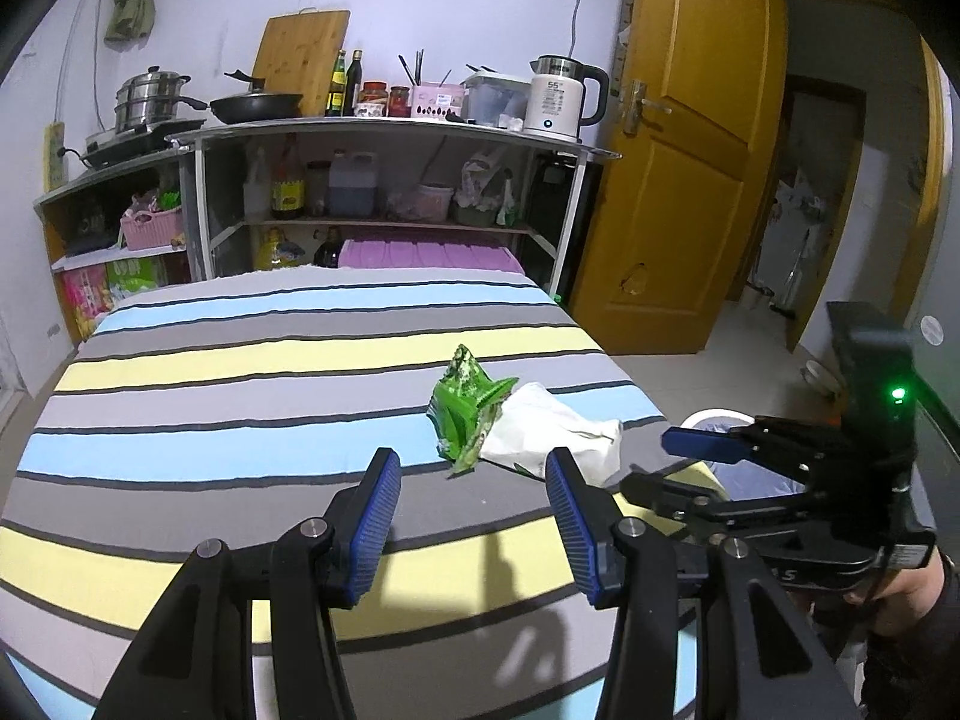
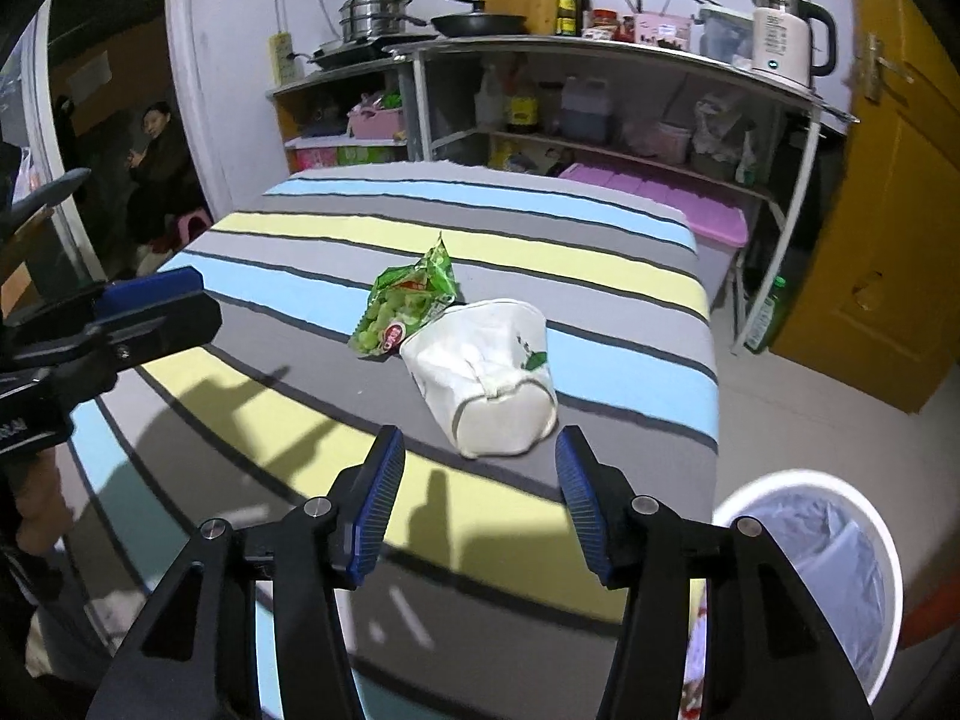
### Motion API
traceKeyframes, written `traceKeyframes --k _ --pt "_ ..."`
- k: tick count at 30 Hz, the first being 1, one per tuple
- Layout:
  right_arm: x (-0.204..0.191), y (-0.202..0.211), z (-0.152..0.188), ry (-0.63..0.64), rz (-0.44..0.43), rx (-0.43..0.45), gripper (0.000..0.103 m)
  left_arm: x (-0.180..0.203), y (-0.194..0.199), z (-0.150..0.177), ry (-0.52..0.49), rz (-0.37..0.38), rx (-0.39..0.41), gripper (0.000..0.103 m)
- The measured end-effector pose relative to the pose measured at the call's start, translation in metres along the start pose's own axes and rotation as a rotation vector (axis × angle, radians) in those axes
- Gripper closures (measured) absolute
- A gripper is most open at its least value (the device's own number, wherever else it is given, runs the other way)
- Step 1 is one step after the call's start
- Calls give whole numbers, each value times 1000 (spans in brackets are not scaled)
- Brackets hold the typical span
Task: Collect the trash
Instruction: 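Grasp the white cloth bag with the right tool while the left tool grasps the green snack packet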
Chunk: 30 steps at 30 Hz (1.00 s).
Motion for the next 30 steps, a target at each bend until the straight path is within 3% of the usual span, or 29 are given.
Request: traceKeyframes --k 16,30 --pt "5 -45 -10 47 -36 -79 46 -8 -35 -5 5 21 -38 53" --pt "16 -31 -8 -52 -58 -36 52 -4 -83 -1 7 25 -113 53"
Point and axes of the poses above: each gripper's, at about its wrist camera, not at the fingertips, and y roughly against the way its jaws point, x to its right, z to its underside, the point moved 9 cm from there along -y, roughly the way its jaws point, and after that the axes turned 4 degrees about -y, right-handed, at the moved point
